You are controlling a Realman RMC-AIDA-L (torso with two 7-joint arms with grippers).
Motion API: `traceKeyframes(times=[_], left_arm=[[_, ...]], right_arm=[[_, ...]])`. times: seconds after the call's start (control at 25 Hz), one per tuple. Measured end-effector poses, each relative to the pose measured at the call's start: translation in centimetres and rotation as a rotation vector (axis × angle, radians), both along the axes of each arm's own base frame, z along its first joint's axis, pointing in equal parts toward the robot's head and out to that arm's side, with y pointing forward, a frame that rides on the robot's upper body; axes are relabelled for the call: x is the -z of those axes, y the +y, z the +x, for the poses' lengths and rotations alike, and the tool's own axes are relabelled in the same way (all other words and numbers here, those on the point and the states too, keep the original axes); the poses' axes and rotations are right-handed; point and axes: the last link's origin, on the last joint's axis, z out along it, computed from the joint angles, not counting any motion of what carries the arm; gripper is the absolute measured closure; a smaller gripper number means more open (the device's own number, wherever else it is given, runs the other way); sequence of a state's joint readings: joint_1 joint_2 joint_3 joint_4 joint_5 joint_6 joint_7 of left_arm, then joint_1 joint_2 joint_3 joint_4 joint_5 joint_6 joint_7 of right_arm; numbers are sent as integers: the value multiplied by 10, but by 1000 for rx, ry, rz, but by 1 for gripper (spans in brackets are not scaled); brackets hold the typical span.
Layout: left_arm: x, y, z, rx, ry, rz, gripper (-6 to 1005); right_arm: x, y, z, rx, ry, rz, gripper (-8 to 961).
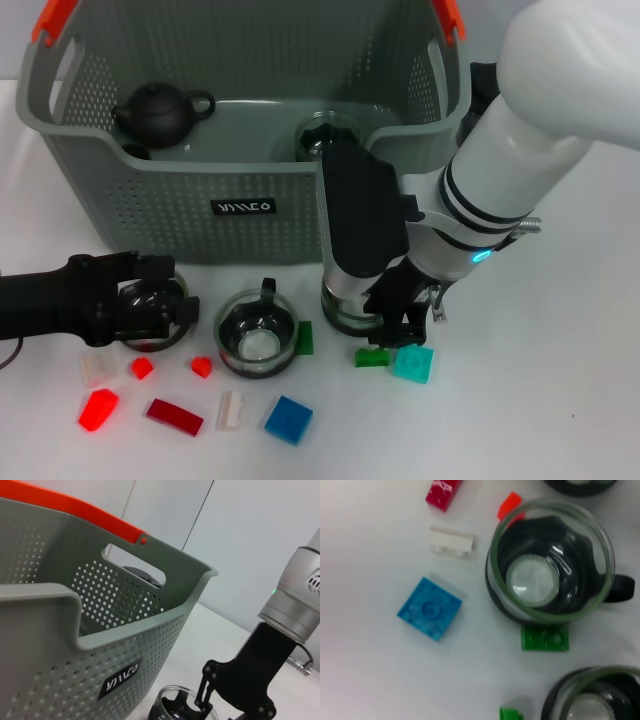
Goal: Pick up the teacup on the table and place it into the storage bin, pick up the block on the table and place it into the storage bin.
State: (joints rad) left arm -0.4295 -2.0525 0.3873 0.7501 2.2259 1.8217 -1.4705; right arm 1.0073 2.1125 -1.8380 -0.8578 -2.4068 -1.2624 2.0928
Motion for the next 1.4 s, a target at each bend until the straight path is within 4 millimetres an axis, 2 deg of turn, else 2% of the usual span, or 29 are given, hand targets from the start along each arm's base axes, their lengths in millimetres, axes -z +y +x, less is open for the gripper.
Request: traceKeyframes(times=[0.08,0.2,0.44,0.72,0.92,1.2,1.4], left_arm=[[0,0,0,0,0,0,155],[0,0,0,0,0,1,155],[-1,1,1,1,-4,5,156],[0,1,1,5,-4,3,156],[0,1,2,4,-6,5,155],[0,1,2,3,-8,7,155],[-1,2,1,3,-6,12,156]], right_arm=[[0,-1,-3,7,15,-7,468],[-1,-1,-5,7,19,-16,675],[1,-2,-4,11,3,-26,862],[0,-4,-4,24,6,-32,897],[-4,-5,-13,28,23,-36,896],[-22,-9,-35,25,40,-39,897],[-46,-14,-54,27,28,-47,897]])
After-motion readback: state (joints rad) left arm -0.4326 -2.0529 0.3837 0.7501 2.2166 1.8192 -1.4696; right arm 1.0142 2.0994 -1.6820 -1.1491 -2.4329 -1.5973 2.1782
